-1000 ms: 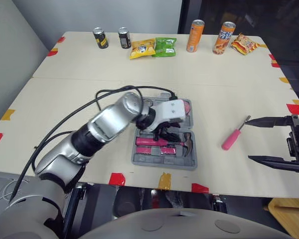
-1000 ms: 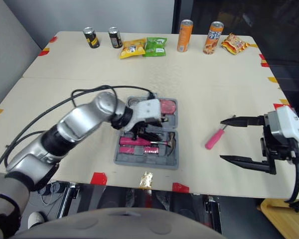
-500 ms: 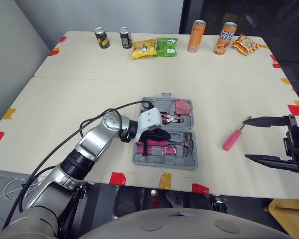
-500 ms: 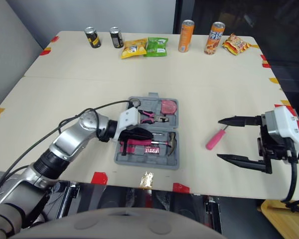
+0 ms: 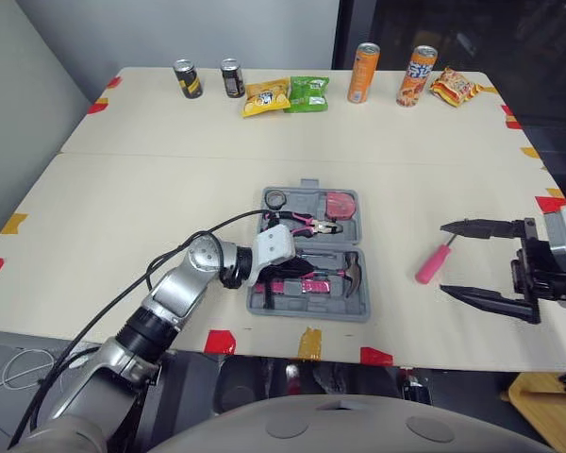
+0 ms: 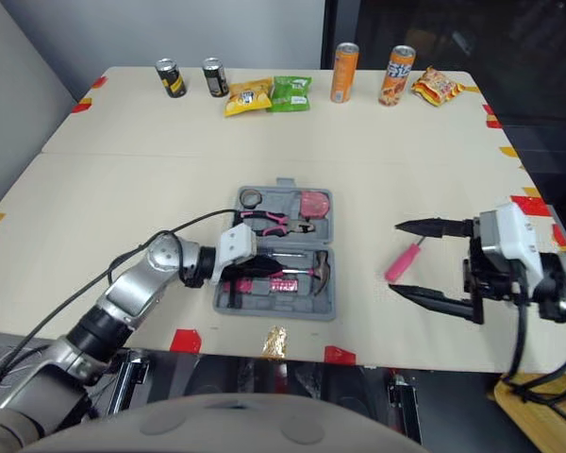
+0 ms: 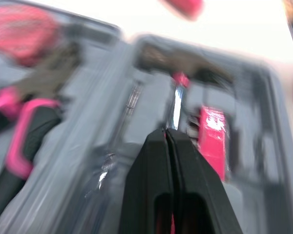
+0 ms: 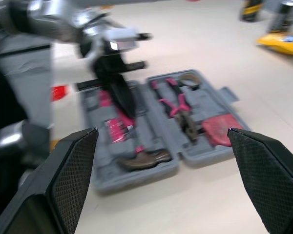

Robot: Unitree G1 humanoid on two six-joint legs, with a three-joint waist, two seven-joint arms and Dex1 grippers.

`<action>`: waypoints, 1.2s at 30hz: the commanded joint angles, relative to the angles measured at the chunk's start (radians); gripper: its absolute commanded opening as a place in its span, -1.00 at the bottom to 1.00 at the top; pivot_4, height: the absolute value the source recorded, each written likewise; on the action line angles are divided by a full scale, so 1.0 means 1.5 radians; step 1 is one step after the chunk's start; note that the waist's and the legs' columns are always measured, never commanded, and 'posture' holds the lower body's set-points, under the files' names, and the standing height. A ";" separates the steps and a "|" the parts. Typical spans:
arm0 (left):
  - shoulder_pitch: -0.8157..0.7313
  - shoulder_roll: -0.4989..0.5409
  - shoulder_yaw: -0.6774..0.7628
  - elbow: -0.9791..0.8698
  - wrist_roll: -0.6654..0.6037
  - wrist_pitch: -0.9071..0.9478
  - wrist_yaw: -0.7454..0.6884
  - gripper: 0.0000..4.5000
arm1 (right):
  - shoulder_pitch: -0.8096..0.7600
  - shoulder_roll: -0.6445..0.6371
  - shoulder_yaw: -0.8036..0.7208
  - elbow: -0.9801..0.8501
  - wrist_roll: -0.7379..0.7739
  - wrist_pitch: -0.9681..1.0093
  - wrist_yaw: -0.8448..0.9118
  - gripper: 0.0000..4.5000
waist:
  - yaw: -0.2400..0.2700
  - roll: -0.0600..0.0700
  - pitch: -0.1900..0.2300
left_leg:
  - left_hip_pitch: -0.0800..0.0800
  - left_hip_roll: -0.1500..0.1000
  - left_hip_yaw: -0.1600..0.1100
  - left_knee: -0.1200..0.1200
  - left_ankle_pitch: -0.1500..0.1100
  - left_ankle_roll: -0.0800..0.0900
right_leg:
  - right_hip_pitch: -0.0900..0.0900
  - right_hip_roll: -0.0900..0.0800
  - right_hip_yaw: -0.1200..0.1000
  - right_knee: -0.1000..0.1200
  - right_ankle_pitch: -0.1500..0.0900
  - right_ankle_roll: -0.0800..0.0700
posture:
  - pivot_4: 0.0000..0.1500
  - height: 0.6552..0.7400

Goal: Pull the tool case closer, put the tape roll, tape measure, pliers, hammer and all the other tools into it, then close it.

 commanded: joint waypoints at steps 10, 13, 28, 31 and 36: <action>0.107 -0.036 0.265 -0.112 -0.152 0.002 0.113 -0.95 | -0.036 0.239 0.119 0.093 -0.128 -0.142 -0.248 1.00 | -0.014 0.001 0.003 | 0.000 0.000 0.001 -0.001 0.000 0.000 | 0.000 0.000 0.000 -0.002 0.000 0.000 | 1.00 1.00; 0.141 -0.014 0.293 -0.080 -0.164 -0.028 0.065 -0.59 | -0.008 0.232 0.088 0.178 -0.139 -0.225 -0.210 1.00 | -0.014 0.001 0.003 | 0.000 0.000 0.001 -0.001 0.000 -0.001 | 0.000 0.000 0.001 -0.002 0.000 0.000 | 1.00 1.00; 0.341 0.063 0.435 -0.023 -0.195 -0.074 -0.025 0.98 | 0.170 0.158 -0.069 0.270 -0.061 -0.272 -0.110 1.00 | -0.019 -0.001 0.008 | 0.002 0.000 0.001 -0.005 -0.001 -0.002 | 0.002 0.000 0.001 -0.006 0.000 0.001 | 1.00 1.00; 0.330 0.054 0.416 -0.081 -0.201 -0.039 0.011 0.98 | 0.173 0.150 -0.069 0.251 -0.053 -0.254 -0.116 1.00 | -0.014 -0.001 0.008 | 0.002 0.000 0.001 -0.005 -0.002 -0.002 | 0.002 0.000 0.001 -0.006 0.000 0.001 | 1.00 1.00; 0.270 0.048 0.360 -0.242 -0.241 0.085 0.114 0.98 | 0.173 0.137 -0.072 0.209 -0.034 -0.216 -0.132 1.00 | -0.008 -0.001 0.008 | 0.002 0.000 0.002 -0.005 -0.001 -0.001 | 0.002 0.000 0.001 -0.006 0.000 0.000 | 1.00 1.00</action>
